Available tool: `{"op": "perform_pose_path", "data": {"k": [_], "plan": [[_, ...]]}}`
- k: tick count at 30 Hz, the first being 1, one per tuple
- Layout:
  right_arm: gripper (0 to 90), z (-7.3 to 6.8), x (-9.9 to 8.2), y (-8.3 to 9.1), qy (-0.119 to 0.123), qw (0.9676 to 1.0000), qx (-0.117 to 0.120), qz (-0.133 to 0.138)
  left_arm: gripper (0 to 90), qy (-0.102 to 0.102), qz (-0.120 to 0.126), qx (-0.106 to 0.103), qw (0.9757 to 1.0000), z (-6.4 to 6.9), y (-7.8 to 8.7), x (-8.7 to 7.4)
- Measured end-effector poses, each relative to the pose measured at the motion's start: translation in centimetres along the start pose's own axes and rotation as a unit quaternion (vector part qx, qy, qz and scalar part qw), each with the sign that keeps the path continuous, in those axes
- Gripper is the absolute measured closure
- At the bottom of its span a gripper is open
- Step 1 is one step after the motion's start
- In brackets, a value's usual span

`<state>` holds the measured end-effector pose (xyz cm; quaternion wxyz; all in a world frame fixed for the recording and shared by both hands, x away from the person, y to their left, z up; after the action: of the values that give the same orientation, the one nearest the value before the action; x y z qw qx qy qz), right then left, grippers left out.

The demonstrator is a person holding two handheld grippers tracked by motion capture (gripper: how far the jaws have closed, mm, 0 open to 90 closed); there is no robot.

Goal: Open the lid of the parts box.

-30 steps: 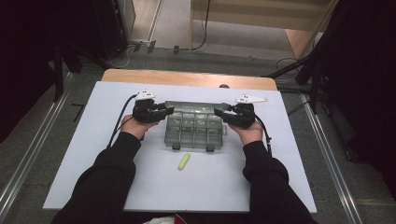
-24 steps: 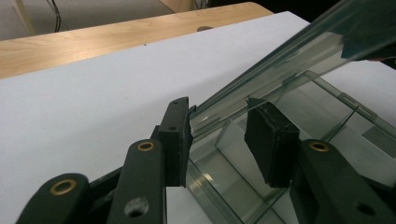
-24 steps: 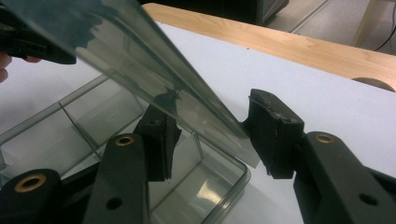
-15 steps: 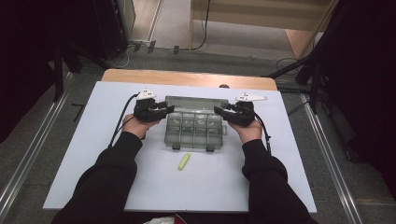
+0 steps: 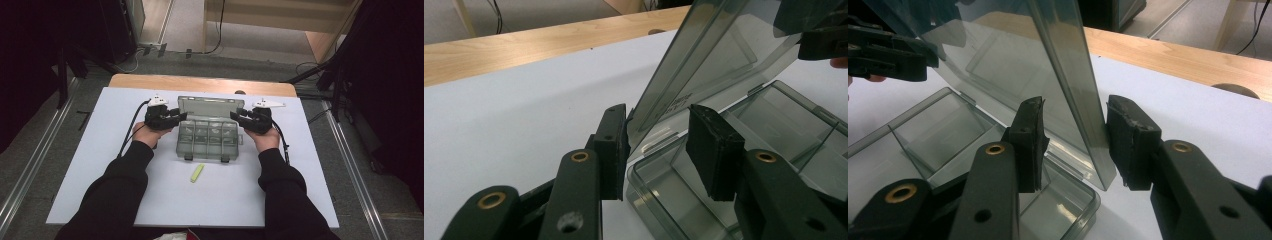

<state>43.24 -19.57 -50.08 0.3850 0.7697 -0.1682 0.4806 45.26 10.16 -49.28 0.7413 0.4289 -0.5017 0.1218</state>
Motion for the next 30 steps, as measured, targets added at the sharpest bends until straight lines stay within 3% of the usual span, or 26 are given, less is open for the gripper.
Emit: {"op": "perform_pose_path", "data": {"k": [12, 21, 30], "plan": [[63.7, 0.5, -0.1, -0.7, 0.003, 0.9999, -0.012, 0.0, 59.1, 0.012, -0.004, 0.004, 0.9999, -0.1, -0.2, -0.1], [64.6, 0.8, -0.2, -1.1, -0.01, 0.9998, -0.018, 0.005, 59.2, 0.012, 0.005, 0.019, 0.9997, -0.2, -1.1, -0.4], [67.6, 1.1, -0.9, -1.7, -0.013, 0.9994, -0.028, -0.013, 61.7, 0.024, 0.003, 0.019, 0.9995, -0.7, -1.6, -0.7]]}}
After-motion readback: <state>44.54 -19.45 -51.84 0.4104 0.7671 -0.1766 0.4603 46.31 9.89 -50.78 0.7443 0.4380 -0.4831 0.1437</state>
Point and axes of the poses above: each handheld gripper's, and its own axes: y roughly backward along the jaws, x roughly out of its top, z roughly to its right, the point moved 4 cm from there along -y, roughly forward along the jaws, and after that the axes turned 4 degrees about x, right-handed, at the moved point
